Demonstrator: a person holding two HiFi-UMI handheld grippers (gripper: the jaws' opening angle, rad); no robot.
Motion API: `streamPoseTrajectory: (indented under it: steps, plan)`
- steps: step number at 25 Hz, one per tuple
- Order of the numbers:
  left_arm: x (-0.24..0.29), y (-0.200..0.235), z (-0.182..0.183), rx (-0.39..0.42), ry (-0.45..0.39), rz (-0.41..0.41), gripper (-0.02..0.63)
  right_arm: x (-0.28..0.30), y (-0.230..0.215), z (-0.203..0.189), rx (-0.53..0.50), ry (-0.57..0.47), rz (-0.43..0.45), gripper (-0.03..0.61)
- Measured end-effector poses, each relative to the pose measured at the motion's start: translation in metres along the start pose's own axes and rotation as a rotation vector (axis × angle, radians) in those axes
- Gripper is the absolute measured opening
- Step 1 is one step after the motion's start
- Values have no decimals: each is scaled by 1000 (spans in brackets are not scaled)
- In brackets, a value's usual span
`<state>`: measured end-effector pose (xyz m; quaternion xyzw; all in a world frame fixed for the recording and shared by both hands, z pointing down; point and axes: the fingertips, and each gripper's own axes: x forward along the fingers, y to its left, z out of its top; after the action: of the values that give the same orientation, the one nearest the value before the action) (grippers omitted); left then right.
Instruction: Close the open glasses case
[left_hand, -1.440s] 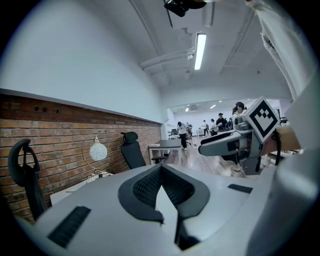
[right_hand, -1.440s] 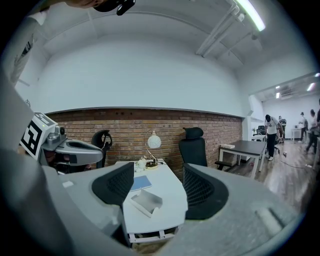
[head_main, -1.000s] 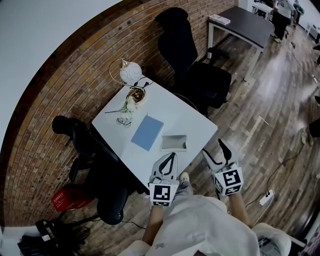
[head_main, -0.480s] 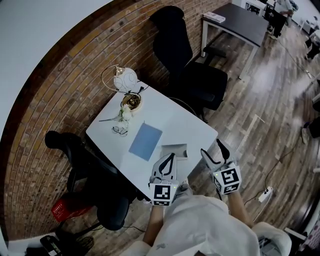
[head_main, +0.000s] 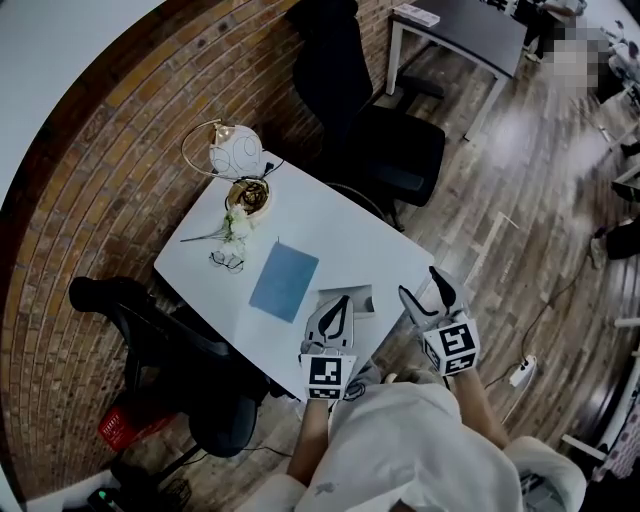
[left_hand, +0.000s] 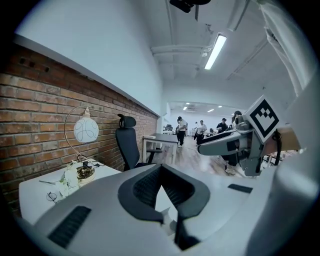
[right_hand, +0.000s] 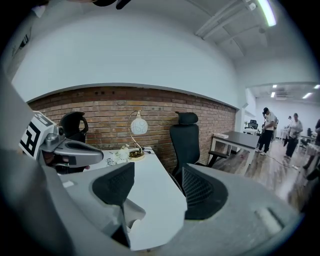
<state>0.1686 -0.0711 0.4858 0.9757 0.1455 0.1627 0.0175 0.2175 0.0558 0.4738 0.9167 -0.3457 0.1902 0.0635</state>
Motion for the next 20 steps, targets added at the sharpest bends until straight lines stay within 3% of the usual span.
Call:
streamPoseTrajectory:
  steps: [10,20]
  plan:
    - [17,10,-27,-41,47,46,5,14,-5,-28,9,66,35,298]
    - [28,8,-44,-77,82,198,5,41,-14,-40,-35,98,207,298]
